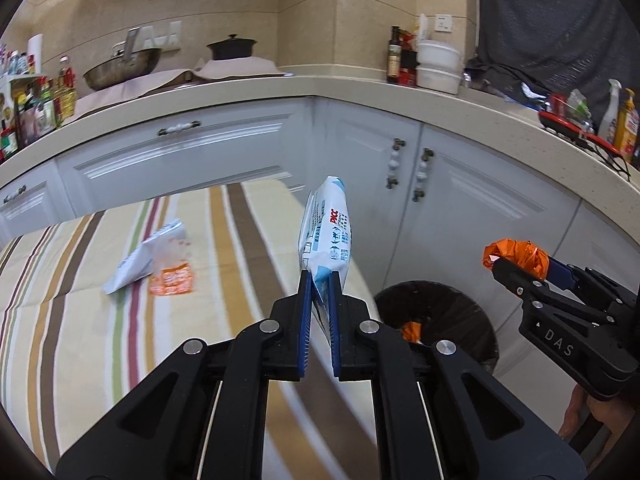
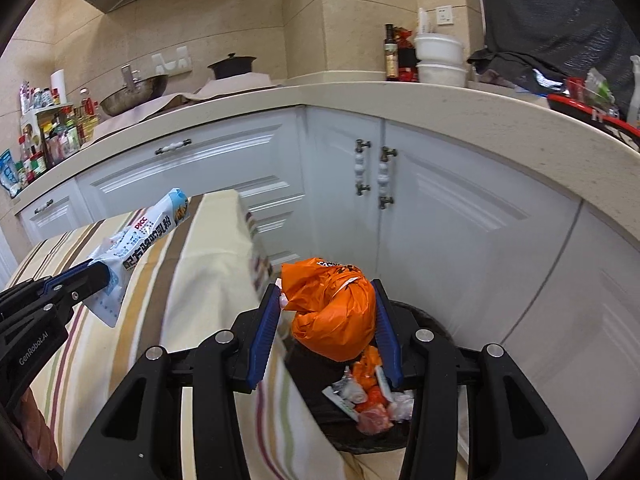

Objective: Collect trash
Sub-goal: 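Carry the snack packet and orange bag over the bin and open both tools, then move both open tools back over the table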

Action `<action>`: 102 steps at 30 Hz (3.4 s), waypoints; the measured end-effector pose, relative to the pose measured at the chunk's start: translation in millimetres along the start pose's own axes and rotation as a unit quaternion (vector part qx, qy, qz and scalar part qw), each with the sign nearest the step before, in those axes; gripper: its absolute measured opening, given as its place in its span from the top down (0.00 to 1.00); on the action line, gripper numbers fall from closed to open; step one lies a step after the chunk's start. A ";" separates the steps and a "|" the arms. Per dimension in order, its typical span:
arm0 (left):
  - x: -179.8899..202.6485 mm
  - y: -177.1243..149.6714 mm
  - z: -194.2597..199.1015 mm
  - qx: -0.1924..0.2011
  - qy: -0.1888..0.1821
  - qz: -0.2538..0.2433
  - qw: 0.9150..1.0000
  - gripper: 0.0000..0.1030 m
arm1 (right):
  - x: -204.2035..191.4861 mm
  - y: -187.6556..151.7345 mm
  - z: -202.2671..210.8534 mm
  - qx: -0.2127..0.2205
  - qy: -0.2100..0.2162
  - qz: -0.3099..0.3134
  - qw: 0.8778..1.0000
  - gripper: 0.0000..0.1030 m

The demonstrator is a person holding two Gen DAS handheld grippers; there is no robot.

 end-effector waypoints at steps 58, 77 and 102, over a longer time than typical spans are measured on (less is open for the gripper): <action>33.0 -8.3 -24.4 -0.016 0.032 -0.035 0.999 0.50 | 39.1 1.3 1.4 0.022 -0.024 -0.026 0.999 0.40; -184.9 -24.5 -30.9 -0.041 0.175 0.072 0.981 0.49 | -141.8 27.1 -73.0 -0.010 0.109 0.064 0.992 0.38; -314.7 -51.5 -55.2 -0.073 0.229 0.148 0.959 0.41 | -256.1 2.0 -183.3 -0.137 0.141 0.104 0.975 0.60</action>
Point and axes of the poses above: each gripper's, at about its wrist camera, not at the fingertips, and z roughly against the way its jaws point, x to its right, y to its top, the point moved 10 cm from there along -z, roughly the way its jaws point, and after that the axes turned 13 degrees about y, right-handed, at the moved point
